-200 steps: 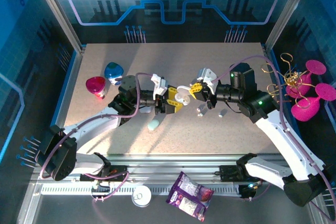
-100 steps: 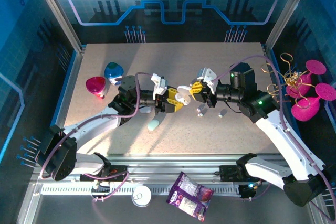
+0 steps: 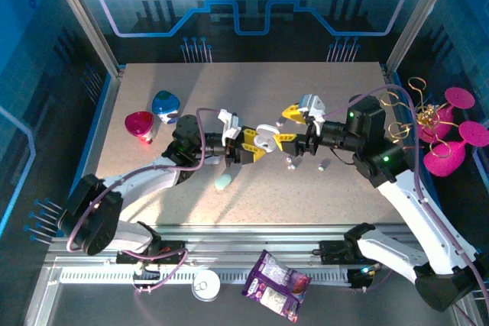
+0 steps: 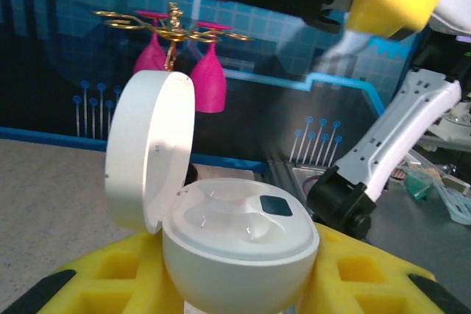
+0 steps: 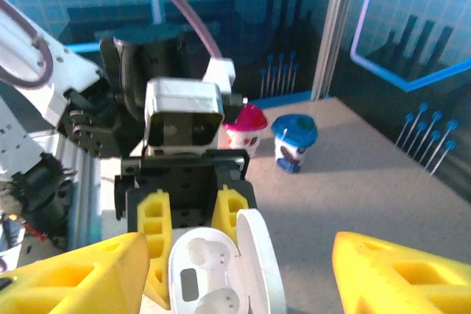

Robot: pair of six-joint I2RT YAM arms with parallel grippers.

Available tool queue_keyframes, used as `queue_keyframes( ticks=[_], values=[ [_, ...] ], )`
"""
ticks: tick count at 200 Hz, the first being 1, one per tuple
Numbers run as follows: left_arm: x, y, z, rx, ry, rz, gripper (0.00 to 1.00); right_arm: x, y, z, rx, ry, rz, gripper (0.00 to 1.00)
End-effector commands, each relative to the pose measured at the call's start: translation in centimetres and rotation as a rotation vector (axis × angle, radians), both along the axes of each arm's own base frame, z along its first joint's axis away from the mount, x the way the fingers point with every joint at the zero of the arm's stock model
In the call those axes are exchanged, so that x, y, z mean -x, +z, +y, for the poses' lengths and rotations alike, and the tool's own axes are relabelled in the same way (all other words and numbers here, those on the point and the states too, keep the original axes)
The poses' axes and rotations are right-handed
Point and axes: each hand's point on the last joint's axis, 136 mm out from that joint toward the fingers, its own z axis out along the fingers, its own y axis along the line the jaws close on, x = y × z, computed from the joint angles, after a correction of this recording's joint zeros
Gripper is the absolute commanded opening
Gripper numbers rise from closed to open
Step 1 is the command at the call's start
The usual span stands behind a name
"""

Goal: Insert the wireless bluetooth earbuds into the charging case

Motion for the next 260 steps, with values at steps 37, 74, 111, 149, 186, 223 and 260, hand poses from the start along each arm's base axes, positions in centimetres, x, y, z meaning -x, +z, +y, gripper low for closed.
queue_keyframes(
  ticks=[37,74,111,149,186,223,260],
  values=[
    [-3.2,0.7,2.6,0.117,0.05,-0.015,0.32,-7.8,0.7,-4.5,-0.267,-0.363,0.189,0.7],
    [-3.2,0.2,3.6,0.136,0.077,-0.046,0.33,-10.7,-3.8,-5.8,-0.233,-0.512,0.353,0.71],
    [-3.1,-0.1,3.6,0.13,0.082,-0.082,0.33,-13.3,-10.0,-8.0,-0.106,-0.717,0.483,0.71],
    [-3.3,-0.6,3.5,0.12,0.086,-0.116,0.33,-14.8,-15.3,-8.0,0.014,-0.765,0.591,0.72],
    [-3.3,-0.8,3.7,0.116,0.092,-0.13,0.33,-16.1,-20.0,-6.5,0.222,-0.749,0.636,0.71],
    [-2.9,-0.8,4.1,0.112,0.087,-0.139,0.33,-18.0,-24.1,-5.8,0.383,-0.725,0.705,0.67],
    [-2.6,-1.0,4.3,0.11,0.091,-0.127,0.34,-19.9,-27.6,-5.4,0.541,-0.695,0.749,0.59]
  ],
)
